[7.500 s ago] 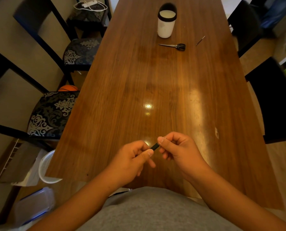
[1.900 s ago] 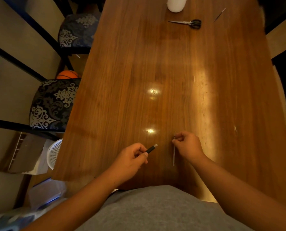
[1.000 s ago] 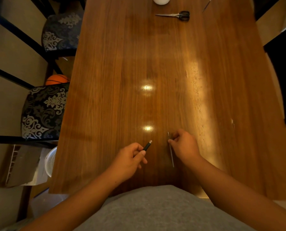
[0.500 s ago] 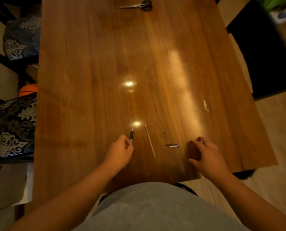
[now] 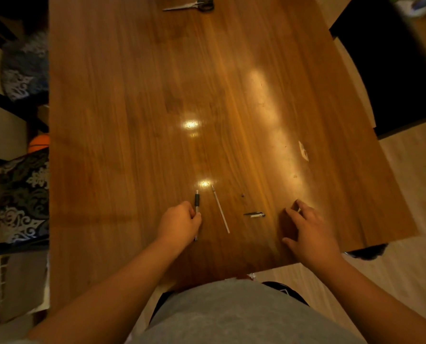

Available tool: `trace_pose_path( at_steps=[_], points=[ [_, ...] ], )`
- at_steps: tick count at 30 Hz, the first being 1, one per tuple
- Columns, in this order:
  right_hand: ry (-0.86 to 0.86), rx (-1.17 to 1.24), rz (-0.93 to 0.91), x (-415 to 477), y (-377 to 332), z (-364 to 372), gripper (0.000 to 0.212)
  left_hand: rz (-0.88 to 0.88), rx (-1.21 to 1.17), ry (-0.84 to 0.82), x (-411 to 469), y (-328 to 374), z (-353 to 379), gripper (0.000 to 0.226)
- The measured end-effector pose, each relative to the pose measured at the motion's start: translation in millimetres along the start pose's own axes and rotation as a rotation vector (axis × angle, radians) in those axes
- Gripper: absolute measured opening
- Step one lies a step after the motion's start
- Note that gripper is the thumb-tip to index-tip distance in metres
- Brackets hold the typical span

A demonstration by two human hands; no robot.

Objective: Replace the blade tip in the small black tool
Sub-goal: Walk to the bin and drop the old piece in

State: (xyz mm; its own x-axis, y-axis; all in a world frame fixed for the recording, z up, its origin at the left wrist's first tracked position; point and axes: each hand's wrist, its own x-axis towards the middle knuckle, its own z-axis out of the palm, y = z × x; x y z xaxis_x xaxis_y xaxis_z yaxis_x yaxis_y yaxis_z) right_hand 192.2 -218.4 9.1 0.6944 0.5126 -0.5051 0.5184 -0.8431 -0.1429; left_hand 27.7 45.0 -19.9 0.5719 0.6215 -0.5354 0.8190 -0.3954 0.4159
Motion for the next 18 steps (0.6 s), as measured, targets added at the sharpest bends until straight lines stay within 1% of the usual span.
trace_pose_path(
  at_steps=[7,12,14,16,18],
  points=[
    [0.0,0.007,0.039,0.8,-4.6,-0.3,0.082,0.025,-0.053,-0.06,3.0,0.0,-3.9,0.02],
    [0.005,0.033,0.049,-0.2,-8.5,0.3,0.079,0.061,-0.05,-0.102,2.9,-1.8,-8.7,0.026],
    [-0.002,0.057,0.04,-1.9,-7.3,-2.1,0.073,0.079,0.005,-0.142,-1.0,-3.5,-12.0,0.03],
    [0.031,0.214,0.063,-8.4,-2.9,-4.3,0.061,0.097,0.105,-0.23,-8.2,-3.6,-15.3,0.033],
    [0.148,0.41,0.096,-22.9,3.6,-1.4,0.045,0.114,0.166,-0.339,-20.1,-2.5,-15.0,0.034]
  ],
)
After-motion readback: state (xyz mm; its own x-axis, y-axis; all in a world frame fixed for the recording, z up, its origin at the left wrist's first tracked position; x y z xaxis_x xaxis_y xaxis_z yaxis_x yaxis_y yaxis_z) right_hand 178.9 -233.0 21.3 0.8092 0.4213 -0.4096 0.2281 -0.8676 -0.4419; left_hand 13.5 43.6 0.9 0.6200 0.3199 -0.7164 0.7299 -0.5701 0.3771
